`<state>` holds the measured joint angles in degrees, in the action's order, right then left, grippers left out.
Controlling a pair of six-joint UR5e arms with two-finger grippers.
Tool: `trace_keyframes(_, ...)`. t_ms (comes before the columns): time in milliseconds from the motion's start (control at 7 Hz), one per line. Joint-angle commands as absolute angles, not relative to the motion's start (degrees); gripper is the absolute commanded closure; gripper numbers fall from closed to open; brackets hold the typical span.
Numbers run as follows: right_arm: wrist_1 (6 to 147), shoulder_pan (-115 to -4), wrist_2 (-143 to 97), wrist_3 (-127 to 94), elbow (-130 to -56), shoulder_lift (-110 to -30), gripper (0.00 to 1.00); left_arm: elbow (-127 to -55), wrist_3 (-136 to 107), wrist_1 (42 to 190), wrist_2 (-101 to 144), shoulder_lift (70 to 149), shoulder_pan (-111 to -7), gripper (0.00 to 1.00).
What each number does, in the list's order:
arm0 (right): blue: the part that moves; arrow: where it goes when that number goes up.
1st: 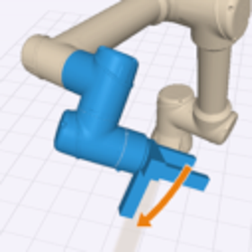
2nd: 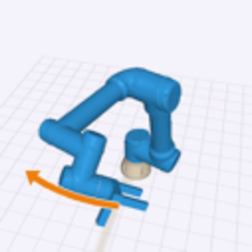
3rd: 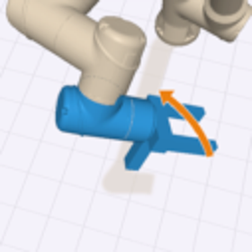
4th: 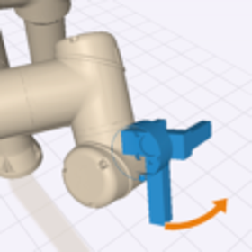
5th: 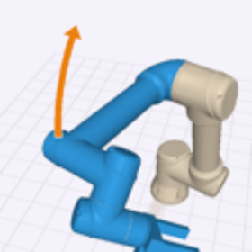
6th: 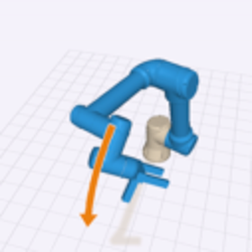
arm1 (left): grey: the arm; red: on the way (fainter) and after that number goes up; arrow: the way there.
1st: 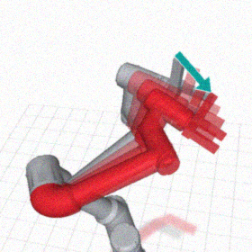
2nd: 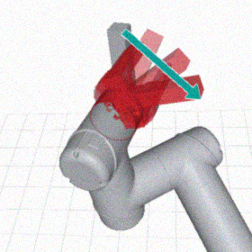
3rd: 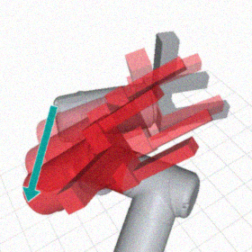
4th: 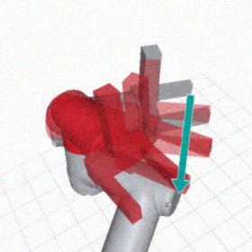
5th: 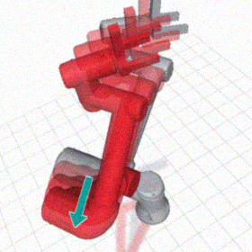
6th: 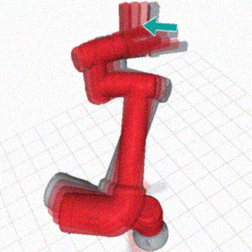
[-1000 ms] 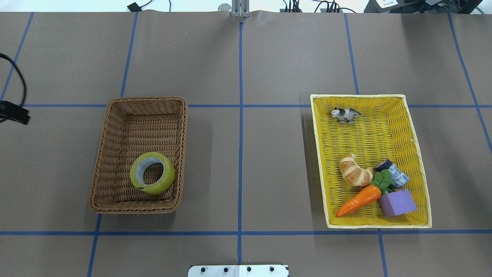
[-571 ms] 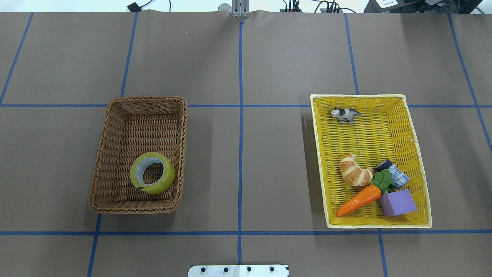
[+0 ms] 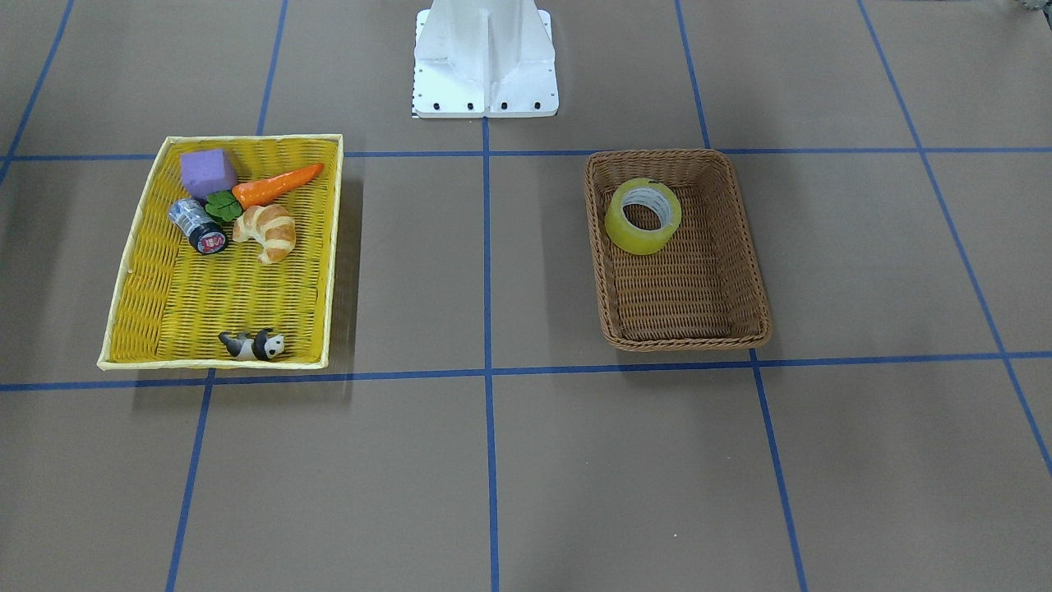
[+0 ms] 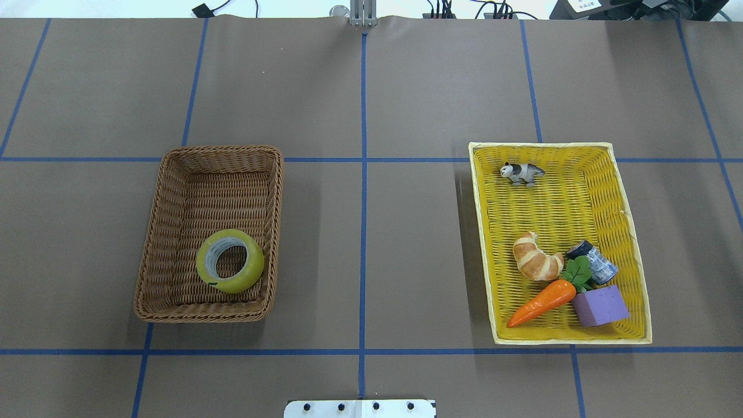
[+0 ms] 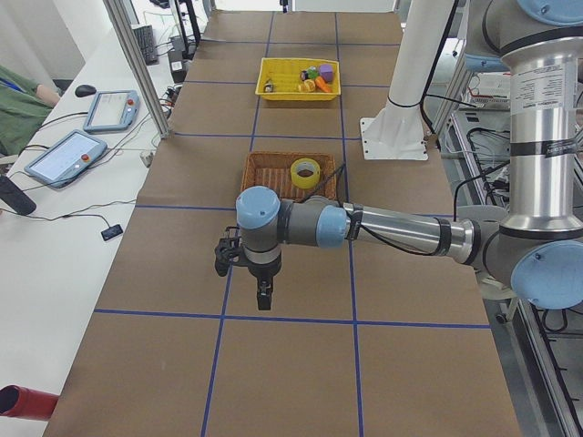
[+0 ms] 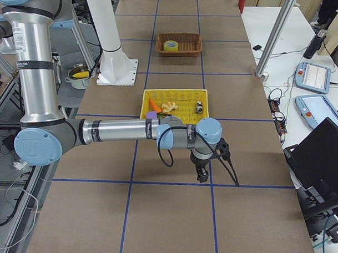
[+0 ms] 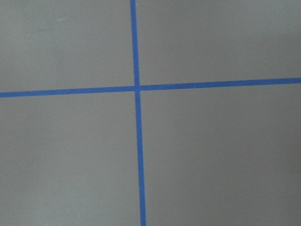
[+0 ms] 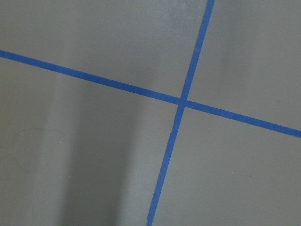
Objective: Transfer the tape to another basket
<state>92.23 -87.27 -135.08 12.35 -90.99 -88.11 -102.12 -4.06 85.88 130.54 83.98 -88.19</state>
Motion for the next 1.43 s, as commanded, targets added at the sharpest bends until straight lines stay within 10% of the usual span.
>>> trace_keyframes(0, 92.4, -87.3, -135.3, 12.0, -91.7, -87.9, 0.0, -100.4, 0.4, 85.6, 130.8, 83.5, -90.4, 0.01)
trace_keyframes(1286, 92.3, -87.3, -135.6, 7.4, -93.1, -87.2, 0.0, -99.6, 0.4, 86.2, 130.8, 83.4, -90.3, 0.01)
